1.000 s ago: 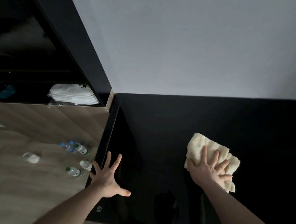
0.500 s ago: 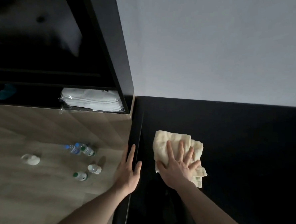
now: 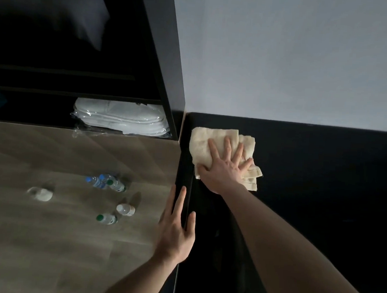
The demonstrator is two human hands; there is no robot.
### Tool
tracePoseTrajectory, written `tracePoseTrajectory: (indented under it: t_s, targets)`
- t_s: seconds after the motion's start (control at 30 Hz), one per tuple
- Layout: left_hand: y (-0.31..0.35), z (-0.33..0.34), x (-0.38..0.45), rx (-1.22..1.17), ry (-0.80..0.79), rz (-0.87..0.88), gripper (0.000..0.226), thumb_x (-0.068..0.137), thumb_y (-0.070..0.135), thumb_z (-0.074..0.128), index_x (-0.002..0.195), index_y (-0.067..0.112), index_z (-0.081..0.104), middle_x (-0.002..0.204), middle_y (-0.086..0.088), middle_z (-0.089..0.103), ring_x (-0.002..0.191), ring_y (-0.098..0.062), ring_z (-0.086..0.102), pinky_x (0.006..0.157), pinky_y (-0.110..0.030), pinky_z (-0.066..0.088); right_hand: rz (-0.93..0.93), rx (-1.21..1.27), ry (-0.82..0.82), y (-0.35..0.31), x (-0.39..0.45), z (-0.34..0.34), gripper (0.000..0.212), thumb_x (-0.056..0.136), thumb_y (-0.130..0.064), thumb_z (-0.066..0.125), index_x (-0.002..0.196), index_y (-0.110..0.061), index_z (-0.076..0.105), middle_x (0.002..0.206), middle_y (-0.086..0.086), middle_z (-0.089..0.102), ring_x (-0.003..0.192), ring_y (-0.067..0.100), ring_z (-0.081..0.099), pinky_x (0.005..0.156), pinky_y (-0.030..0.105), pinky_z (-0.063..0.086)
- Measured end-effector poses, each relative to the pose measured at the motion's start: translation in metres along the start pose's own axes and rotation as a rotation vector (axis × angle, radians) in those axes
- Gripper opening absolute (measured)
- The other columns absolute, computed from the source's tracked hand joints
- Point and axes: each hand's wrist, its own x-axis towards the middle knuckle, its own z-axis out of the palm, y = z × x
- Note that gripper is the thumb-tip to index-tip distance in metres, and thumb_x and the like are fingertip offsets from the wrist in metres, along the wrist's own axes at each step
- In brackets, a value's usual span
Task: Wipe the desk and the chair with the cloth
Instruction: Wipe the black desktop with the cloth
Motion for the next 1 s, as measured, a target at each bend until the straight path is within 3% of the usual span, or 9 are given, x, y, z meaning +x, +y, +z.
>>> tracePoseTrajectory:
  t_s: [0.23,0.37,0.53,0.77,0.9,1.0]
  targets:
    - [-0.005,0.002,0.01,0.0,0.027,0.029,0.068,0.106,0.05,0.046,0.165,0.05,0.011,0.174,0.025,0.001,0.156,-0.007,0.029,0.118,-0.035,0.044,0.002,-0.016,0.055,-0.009,0.033,-0.007,0.082,0.098,-0.072,0.033,0.167,-0.045,-0.003,0.177,0.003,-0.019,0.157,0.044,-0.028,0.12,0.077,-0.013]
    - [-0.005,-0.002,0.007,0.053,0.008,-0.004,0.068,0.106,0.053,0.042,0.165,0.051,0.008,0.175,0.023,0.001,0.153,-0.009,0.035,0.109,-0.036,0.052,-0.076,0.0,0.038,0.005,-0.018,0.009,0.079,0.1,-0.072,0.029,0.167,-0.047,-0.004,0.176,0.0,-0.02,0.158,0.039,-0.029,0.122,0.073,-0.013]
    - [-0.003,-0.006,0.007,0.031,-0.04,-0.031,0.068,0.106,0.049,0.041,0.166,0.047,0.009,0.175,0.022,-0.004,0.154,-0.012,0.033,0.108,-0.03,0.045,-0.103,-0.025,-0.043,0.056,-0.11,0.023,0.082,0.099,-0.079,0.031,0.164,-0.053,-0.011,0.173,-0.009,-0.029,0.158,0.03,-0.032,0.127,0.067,-0.011]
    - [-0.001,-0.006,0.004,-0.031,-0.057,-0.056,0.067,0.107,0.041,0.046,0.167,0.04,0.017,0.176,0.018,0.0,0.154,-0.017,0.036,0.111,-0.034,0.045,0.235,-0.023,-0.117,0.155,-0.152,-0.012,0.087,0.095,-0.079,0.034,0.159,-0.057,-0.02,0.17,-0.014,-0.035,0.158,0.027,-0.033,0.128,0.067,-0.001]
    - [-0.003,-0.003,0.005,-0.041,-0.011,-0.01,0.068,0.101,0.049,0.038,0.166,0.038,0.023,0.176,0.017,0.006,0.153,-0.016,0.039,0.104,-0.029,0.047,0.485,0.046,-0.11,0.137,-0.123,-0.026,0.087,0.096,-0.077,0.032,0.159,-0.054,-0.023,0.17,-0.009,-0.036,0.158,0.035,-0.03,0.127,0.068,0.001]
    - [-0.001,-0.001,0.007,-0.049,-0.006,-0.019,0.069,0.1,0.05,0.037,0.166,0.037,0.024,0.176,0.017,0.009,0.151,-0.016,0.042,0.104,-0.028,0.045,0.533,0.094,-0.114,0.103,-0.093,-0.022,0.087,0.095,-0.072,0.031,0.158,-0.054,-0.026,0.17,-0.004,-0.036,0.156,0.042,-0.032,0.121,0.075,0.002]
